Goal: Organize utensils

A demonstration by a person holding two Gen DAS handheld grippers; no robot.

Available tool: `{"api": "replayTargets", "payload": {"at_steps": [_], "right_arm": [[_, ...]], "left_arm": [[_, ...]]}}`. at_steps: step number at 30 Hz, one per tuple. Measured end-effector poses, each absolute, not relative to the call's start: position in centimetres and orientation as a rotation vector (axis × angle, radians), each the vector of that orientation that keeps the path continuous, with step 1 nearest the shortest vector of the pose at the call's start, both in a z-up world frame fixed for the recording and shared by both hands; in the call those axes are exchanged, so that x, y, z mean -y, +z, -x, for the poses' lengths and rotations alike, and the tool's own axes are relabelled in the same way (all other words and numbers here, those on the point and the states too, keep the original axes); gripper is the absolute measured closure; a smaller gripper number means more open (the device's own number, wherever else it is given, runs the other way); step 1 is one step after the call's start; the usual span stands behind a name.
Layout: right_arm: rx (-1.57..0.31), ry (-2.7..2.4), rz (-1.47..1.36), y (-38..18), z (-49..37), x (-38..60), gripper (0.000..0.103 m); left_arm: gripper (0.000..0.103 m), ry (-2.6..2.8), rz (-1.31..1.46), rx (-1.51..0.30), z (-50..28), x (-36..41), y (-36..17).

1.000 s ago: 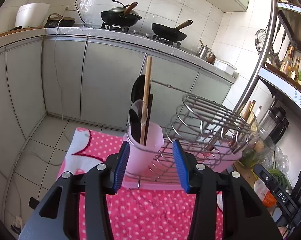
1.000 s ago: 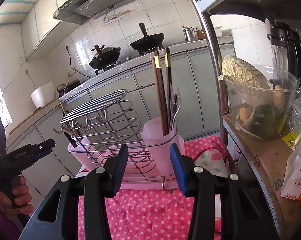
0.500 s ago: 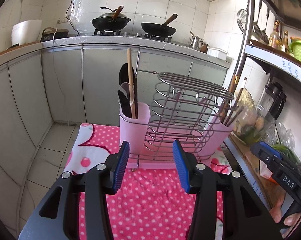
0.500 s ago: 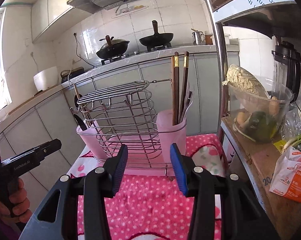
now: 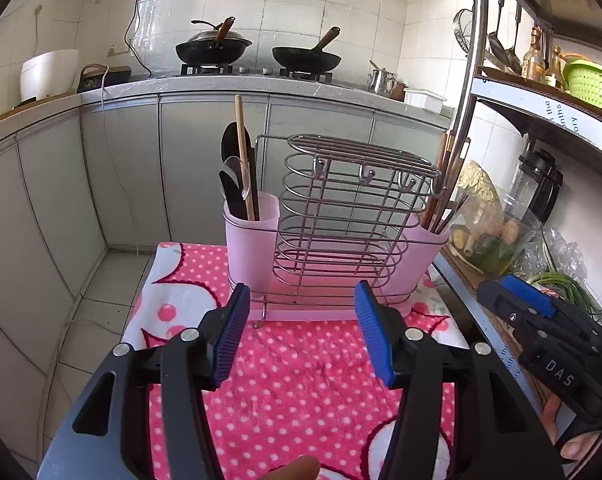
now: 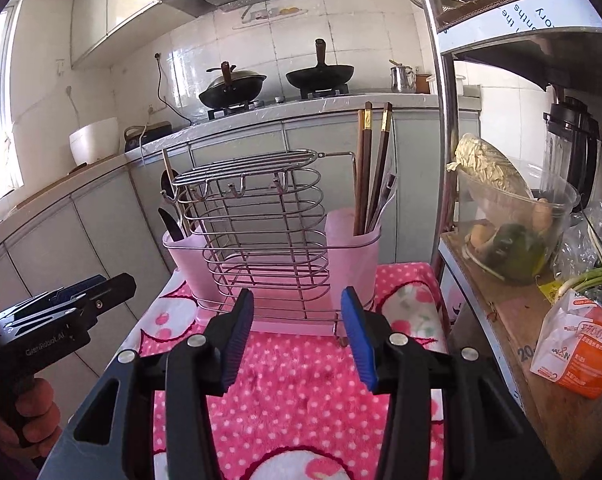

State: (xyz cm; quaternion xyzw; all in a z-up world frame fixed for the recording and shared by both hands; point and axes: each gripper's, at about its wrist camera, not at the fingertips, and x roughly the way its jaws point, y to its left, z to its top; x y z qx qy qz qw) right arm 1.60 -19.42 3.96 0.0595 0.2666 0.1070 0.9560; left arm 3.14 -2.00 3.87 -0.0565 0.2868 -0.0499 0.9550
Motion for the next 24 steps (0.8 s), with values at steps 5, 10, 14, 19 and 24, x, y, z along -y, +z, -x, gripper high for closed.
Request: {"api": "replayTargets", "payload": {"at_steps": [5,10,14,19,24], "right_arm": [[-0.535,0.213,-0.104,4.1,-1.1,18.9,0.049],[-0.515,0.212,-0.085,4.5,-0.4,18.3,0.044],[-0.504,0.213,-0.068,4.9,-0.1,17.8,0.043],[-0.495,0.211,-0.045,5.3,0.3,17.2,0.043],[-0.487,0.207,-0.035,5.5,0.7,16.8,0.043]], "left_arm": [[0.048,-0.105,0.118,-0.574,-2.6,2.1,3.9],[0.048,-0.108,0.116,-0.563,-2.1,2.2,4.1],[0.048,-0.105,0.117,-0.556,-1.8,2.1,4.2],[0.047,-0.104,0.117,-0.548,-1.5,1.9,4.4],[0.044,-0.102,0.112,-0.541,-1.0,1.9,4.6]]}}
